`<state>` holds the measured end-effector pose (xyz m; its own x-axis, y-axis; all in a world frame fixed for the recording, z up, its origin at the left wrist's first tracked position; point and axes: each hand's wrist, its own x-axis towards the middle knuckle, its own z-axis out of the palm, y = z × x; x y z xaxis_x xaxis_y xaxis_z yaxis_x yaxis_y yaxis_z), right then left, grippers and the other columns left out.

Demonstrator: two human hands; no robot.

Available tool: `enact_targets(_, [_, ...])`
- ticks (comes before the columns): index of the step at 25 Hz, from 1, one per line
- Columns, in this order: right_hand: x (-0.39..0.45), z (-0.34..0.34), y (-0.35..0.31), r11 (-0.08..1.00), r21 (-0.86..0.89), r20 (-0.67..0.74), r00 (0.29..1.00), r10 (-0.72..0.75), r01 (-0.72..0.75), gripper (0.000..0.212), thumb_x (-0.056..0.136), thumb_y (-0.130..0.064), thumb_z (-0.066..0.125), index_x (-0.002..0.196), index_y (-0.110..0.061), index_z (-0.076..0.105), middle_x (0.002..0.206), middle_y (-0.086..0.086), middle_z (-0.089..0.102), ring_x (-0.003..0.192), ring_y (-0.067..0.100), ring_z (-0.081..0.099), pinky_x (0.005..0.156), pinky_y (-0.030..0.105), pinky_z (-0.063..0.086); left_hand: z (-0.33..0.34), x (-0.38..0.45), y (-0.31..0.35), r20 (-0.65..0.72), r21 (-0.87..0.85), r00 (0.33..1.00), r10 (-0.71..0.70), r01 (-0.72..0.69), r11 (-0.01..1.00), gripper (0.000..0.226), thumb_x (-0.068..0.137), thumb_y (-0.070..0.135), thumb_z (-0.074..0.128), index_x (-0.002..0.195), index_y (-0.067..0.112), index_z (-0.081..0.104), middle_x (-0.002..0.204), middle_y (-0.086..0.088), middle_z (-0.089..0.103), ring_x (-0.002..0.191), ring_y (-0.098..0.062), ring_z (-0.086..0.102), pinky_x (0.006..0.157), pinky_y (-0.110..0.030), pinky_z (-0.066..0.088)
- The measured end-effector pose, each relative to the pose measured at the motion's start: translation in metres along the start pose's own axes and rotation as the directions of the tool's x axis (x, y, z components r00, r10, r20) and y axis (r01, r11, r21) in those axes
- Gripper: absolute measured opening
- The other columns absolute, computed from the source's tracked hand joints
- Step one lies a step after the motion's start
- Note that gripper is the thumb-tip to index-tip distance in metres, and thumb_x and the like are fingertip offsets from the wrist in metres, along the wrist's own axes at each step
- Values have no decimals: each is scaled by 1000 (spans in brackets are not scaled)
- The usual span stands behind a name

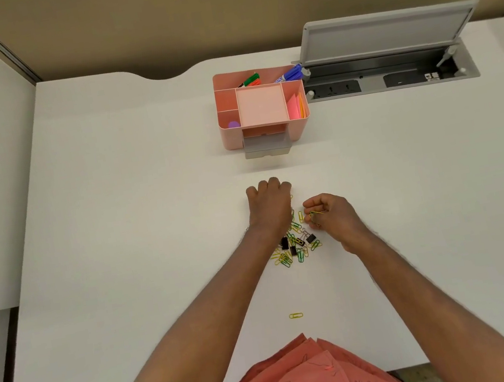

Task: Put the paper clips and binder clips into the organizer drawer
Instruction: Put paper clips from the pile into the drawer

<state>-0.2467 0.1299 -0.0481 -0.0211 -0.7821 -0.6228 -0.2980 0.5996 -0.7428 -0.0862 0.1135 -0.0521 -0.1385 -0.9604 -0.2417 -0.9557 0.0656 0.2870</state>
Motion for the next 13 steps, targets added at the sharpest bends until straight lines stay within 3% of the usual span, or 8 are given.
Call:
enact_targets(7, [1, -17, -29, 877, 459, 31, 989, 144, -142, 27, 92, 13, 58, 113, -1, 64, 111, 15, 68, 94, 21, 70, 85, 29, 58, -4, 14, 10, 65, 80, 998, 6, -11, 997, 30, 85, 5, 62, 113, 16, 59, 110, -3, 64, 107, -27, 58, 97, -44, 34])
enact_targets(10, [2, -16, -55, 910, 414, 5, 1000, 17, -18, 30, 89, 15, 60, 112, -4, 66, 110, 14, 69, 100, 24, 70, 96, 33, 56, -1, 14, 10, 66, 84, 997, 32, -38, 996, 23, 87, 6, 60, 109, 12, 60, 108, -7, 64, 105, -29, 59, 92, -42, 38])
enact_targets(13, [8, -7, -95, 954, 222, -55, 979, -194, 202, 26, 90, 9, 62, 107, -10, 71, 105, 9, 73, 99, 21, 73, 93, 31, 58, 3, 12, 7, 41, 44, 997, 65, -67, 997, 21, 87, 4, 58, 106, 12, 62, 107, -8, 64, 101, -30, 60, 84, -39, 40])
